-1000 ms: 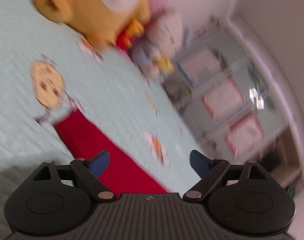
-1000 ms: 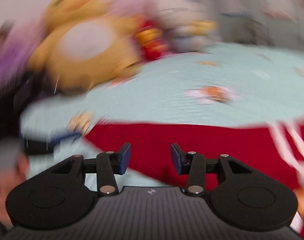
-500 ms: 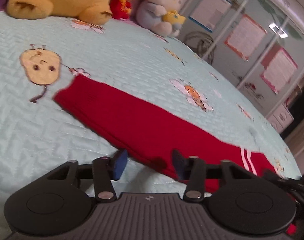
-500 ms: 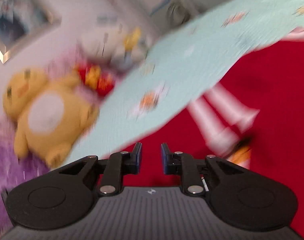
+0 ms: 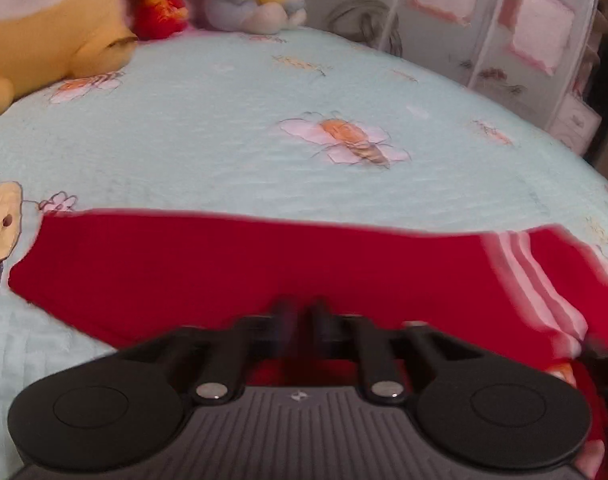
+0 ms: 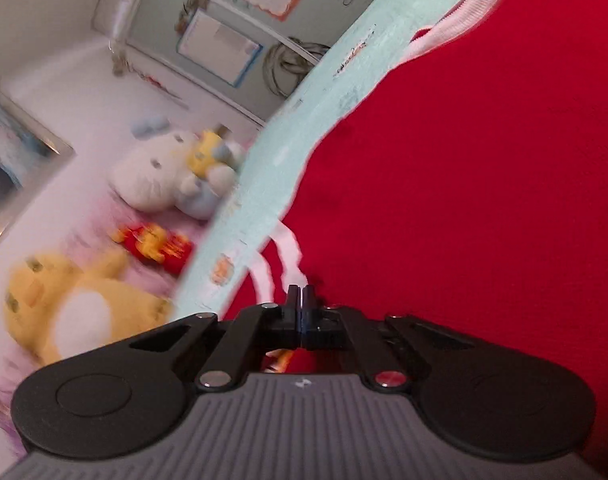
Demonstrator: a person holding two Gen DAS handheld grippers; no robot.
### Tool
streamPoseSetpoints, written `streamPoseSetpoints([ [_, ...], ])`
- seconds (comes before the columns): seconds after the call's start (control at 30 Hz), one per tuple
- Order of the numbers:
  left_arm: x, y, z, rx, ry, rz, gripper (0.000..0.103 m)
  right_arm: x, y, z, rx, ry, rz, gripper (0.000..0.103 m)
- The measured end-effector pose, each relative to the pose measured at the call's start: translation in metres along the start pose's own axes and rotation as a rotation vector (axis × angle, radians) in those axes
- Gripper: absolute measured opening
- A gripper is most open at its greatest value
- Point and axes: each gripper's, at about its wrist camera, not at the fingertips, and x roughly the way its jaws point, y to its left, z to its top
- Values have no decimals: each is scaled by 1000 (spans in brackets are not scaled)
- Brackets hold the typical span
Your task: Fold clothes
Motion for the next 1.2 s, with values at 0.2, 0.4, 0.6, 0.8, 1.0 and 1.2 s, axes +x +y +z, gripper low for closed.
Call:
streamPoseSetpoints([
  [0.2, -10, -13, 8, -16, -13, 113, 6, 2, -2, -2, -25, -21, 61, 19],
  [0.4, -15, -60, 23, 100, -118, -54, 33, -6, 0, 0, -30, -18, 136, 34],
  [0.6, 29, -76, 58, 221, -80, -267, 44, -8, 0, 3, -30, -4, 173, 42],
  [0.8, 73, -91, 64, 339, 88, -361, 44, -8, -2, 6, -21, 12, 204, 47],
  [1.0, 82, -86, 61, 389, 132, -421, 39, -8, -3, 7, -16, 23, 221, 49],
  [1.2, 70, -96, 43, 549, 80, -371, 3, -8, -2, 7, -15, 25, 221, 49],
])
